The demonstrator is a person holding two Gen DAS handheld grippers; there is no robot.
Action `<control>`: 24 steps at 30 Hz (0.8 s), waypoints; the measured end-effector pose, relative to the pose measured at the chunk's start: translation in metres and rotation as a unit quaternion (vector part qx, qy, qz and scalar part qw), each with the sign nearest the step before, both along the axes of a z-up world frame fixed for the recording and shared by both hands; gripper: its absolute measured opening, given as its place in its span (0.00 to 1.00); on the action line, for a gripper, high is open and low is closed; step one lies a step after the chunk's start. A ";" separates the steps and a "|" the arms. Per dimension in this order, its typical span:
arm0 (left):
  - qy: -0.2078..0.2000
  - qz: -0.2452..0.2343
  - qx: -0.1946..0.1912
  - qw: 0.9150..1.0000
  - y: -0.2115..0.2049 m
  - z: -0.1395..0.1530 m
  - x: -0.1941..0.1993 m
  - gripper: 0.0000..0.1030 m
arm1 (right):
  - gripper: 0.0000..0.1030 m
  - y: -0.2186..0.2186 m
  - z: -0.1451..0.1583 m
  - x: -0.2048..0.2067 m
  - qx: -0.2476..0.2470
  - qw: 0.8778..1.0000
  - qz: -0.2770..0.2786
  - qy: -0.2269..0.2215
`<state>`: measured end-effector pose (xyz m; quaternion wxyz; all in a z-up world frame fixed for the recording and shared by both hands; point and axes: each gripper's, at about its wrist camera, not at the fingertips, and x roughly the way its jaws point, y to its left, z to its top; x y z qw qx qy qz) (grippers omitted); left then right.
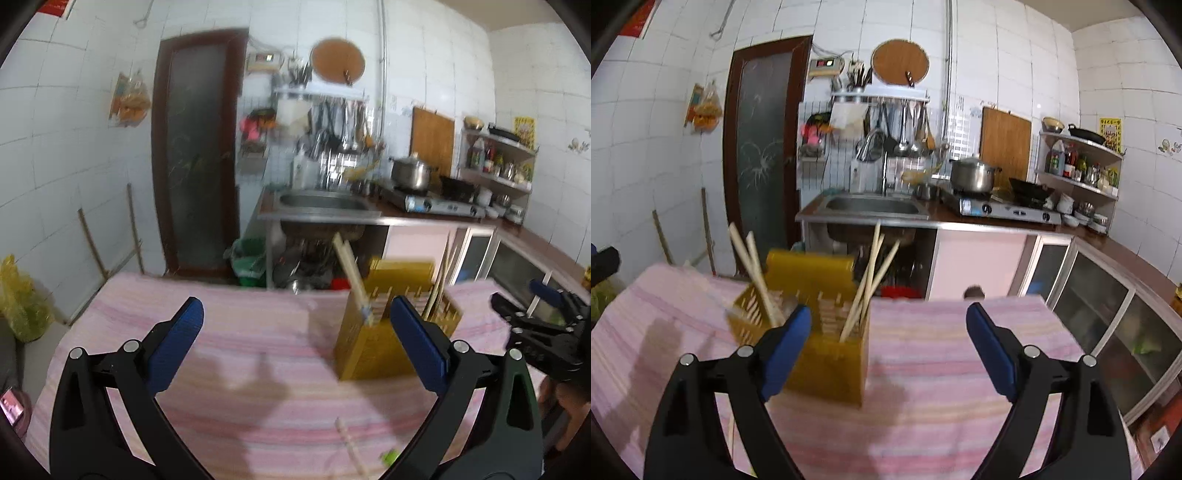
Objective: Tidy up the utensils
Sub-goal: 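Close the left tool on a chopstick while the right tool grasps the green frog utensil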
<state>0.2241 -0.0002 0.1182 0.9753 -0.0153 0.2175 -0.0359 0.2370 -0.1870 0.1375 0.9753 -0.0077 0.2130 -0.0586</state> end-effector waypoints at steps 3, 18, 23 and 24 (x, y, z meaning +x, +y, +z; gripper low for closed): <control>0.033 0.014 0.008 0.999 0.007 -0.026 -0.005 0.95 | 0.85 0.007 -0.020 -0.018 0.002 1.000 0.003 0.020; 0.178 0.041 0.045 0.982 0.039 -0.159 -0.020 0.95 | 0.85 0.044 -0.123 -0.055 0.023 0.990 0.032 0.132; 0.192 0.049 0.064 0.978 0.037 -0.169 -0.019 0.95 | 0.85 0.062 -0.129 -0.059 0.010 0.986 0.057 0.155; 0.193 0.049 0.064 0.978 0.038 -0.169 -0.019 0.95 | 0.85 0.064 -0.129 -0.058 0.013 0.985 0.059 0.161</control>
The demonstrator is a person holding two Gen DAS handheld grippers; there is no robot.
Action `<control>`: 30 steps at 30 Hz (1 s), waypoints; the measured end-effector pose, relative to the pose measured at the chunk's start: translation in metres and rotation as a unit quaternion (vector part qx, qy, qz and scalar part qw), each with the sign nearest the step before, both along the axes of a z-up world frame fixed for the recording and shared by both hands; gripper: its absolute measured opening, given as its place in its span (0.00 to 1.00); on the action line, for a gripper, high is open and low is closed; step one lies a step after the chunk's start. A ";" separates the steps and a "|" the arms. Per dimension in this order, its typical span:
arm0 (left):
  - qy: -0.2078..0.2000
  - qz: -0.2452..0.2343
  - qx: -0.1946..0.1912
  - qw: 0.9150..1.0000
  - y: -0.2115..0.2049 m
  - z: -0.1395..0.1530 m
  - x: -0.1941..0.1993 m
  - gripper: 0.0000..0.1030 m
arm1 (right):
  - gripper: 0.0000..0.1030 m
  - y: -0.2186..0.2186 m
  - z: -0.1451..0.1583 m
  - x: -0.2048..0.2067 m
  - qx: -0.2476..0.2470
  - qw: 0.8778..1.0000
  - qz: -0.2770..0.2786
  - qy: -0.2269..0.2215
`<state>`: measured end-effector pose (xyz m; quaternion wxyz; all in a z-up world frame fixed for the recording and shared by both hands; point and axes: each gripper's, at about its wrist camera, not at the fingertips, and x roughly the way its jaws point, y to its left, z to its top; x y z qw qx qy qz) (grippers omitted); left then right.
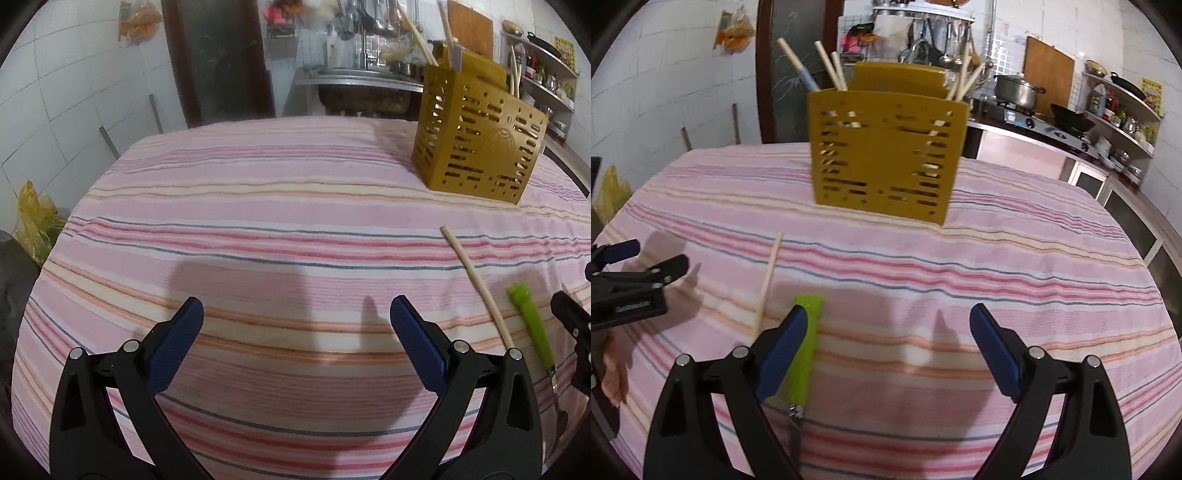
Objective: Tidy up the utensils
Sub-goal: 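Close the left tool on a chopstick while the right tool grasps the green frog utensil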
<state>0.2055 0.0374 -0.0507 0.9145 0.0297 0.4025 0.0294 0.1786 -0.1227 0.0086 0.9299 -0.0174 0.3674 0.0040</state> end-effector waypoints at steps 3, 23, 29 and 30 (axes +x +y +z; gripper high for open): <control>0.008 0.005 -0.002 1.000 0.002 -0.003 0.002 0.95 | 0.85 0.004 -0.004 0.003 0.012 0.999 0.008 0.028; 0.023 -0.016 -0.035 0.999 -0.041 0.006 0.006 0.95 | 0.17 -0.031 -0.018 0.018 0.006 0.998 -0.002 0.069; 0.029 -0.030 -0.049 0.998 -0.069 0.005 0.009 0.95 | 0.18 -0.065 -0.021 0.017 0.037 0.996 -0.034 0.067; 0.030 -0.034 -0.048 0.998 -0.075 0.006 0.011 0.95 | 0.18 -0.066 -0.022 0.018 0.039 0.996 -0.034 0.066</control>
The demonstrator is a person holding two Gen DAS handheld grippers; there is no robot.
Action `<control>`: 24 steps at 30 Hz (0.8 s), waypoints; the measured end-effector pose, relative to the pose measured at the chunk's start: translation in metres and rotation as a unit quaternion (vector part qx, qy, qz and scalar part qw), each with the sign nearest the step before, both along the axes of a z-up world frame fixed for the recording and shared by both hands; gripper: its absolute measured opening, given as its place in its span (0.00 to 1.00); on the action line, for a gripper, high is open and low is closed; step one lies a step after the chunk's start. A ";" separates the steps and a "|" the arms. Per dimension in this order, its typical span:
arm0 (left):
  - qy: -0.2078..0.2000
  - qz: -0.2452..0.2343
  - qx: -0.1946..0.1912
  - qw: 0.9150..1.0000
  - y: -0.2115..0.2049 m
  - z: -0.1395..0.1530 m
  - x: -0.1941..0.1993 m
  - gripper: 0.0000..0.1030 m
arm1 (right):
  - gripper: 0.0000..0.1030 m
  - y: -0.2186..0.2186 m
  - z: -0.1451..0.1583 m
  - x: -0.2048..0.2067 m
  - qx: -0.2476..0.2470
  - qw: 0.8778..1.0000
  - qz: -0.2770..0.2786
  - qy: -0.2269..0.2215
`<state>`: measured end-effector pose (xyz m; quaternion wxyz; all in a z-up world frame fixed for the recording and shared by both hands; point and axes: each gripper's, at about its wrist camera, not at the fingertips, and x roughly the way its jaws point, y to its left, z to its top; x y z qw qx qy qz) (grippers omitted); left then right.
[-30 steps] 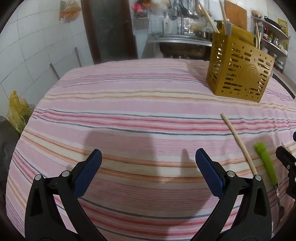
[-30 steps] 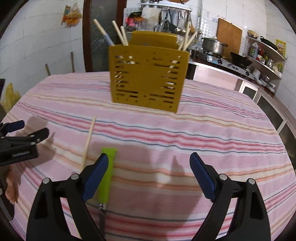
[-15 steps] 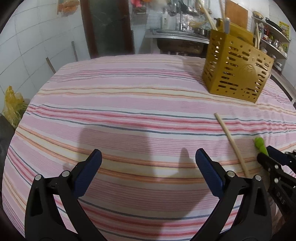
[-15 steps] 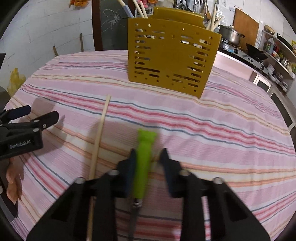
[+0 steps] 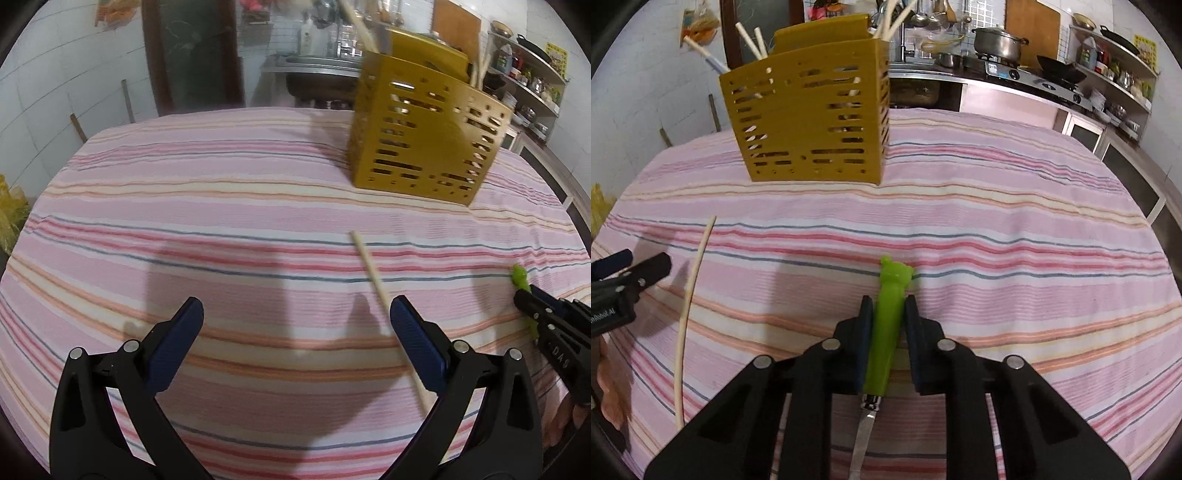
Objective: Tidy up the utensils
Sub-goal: 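Close the left tool on a chopstick while the right tool grasps the green frog utensil, then lift the chopstick and green utensil and carry them above the yellow holder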
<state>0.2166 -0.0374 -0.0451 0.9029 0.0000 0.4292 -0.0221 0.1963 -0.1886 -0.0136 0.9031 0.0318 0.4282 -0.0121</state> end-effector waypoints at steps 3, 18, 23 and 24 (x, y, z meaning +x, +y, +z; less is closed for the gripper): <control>0.002 -0.004 0.000 1.000 -0.013 0.000 0.008 0.95 | 0.18 0.005 0.000 -0.001 -0.008 1.000 0.000 -0.004; 0.056 0.011 -0.003 0.998 -0.036 -0.009 0.042 0.34 | 0.18 0.000 -0.002 0.015 -0.003 1.000 -0.007 0.016; 0.081 -0.009 -0.010 0.997 -0.041 -0.002 0.051 0.09 | 0.18 -0.002 0.001 0.026 0.010 0.999 -0.015 0.034; 0.082 -0.010 -0.011 0.996 -0.040 0.000 0.050 0.08 | 0.17 -0.002 0.001 0.026 0.009 0.999 -0.015 0.034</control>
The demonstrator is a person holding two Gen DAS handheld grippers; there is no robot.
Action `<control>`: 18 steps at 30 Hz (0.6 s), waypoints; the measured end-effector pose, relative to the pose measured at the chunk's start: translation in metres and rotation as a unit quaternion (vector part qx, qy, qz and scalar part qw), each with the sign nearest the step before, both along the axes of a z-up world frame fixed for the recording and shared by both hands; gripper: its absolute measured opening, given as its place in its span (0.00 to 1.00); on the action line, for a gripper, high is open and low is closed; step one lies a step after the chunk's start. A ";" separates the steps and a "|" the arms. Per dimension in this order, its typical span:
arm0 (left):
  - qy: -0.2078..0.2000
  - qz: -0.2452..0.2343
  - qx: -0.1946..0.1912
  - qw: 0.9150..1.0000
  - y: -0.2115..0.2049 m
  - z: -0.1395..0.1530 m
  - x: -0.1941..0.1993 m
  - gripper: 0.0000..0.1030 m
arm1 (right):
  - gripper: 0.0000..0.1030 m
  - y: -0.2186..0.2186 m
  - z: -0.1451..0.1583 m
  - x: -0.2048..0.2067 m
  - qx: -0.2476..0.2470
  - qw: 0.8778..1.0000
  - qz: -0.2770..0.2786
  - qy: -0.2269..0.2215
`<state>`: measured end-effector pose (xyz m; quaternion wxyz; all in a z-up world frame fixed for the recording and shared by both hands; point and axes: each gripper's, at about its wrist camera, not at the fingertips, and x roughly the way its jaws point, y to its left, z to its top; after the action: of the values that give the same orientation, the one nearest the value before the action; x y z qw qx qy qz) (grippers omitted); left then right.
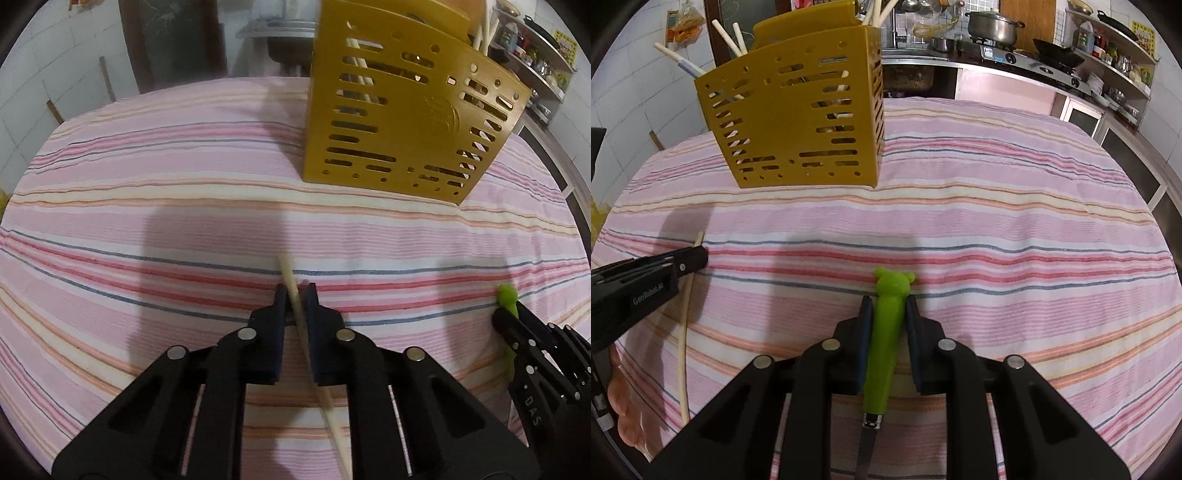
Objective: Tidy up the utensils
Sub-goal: 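Lift the chopstick and green utensil and carry them above the yellow holder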
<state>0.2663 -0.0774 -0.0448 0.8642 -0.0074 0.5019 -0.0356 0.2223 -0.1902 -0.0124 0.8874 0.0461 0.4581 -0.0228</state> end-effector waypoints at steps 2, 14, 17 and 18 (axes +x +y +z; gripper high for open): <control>-0.001 -0.002 -0.003 1.000 0.001 0.003 -0.001 0.07 | 0.16 0.001 0.001 -0.001 -0.001 1.000 0.000 -0.004; -0.098 -0.011 -0.011 0.995 0.014 0.048 -0.044 0.04 | 0.15 0.017 0.041 -0.037 -0.002 0.994 0.001 -0.110; -0.127 -0.008 -0.010 0.992 0.017 0.063 -0.050 0.04 | 0.15 0.016 0.053 -0.047 0.004 0.990 -0.005 -0.141; -0.143 -0.005 -0.008 0.990 0.020 0.070 -0.056 0.04 | 0.15 0.015 0.056 -0.049 0.007 0.988 -0.007 -0.151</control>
<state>0.2105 -0.0579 0.0255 0.9268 -0.0063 0.3729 -0.0446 0.1728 -0.1752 0.0440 0.9460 0.0581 0.3183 -0.0182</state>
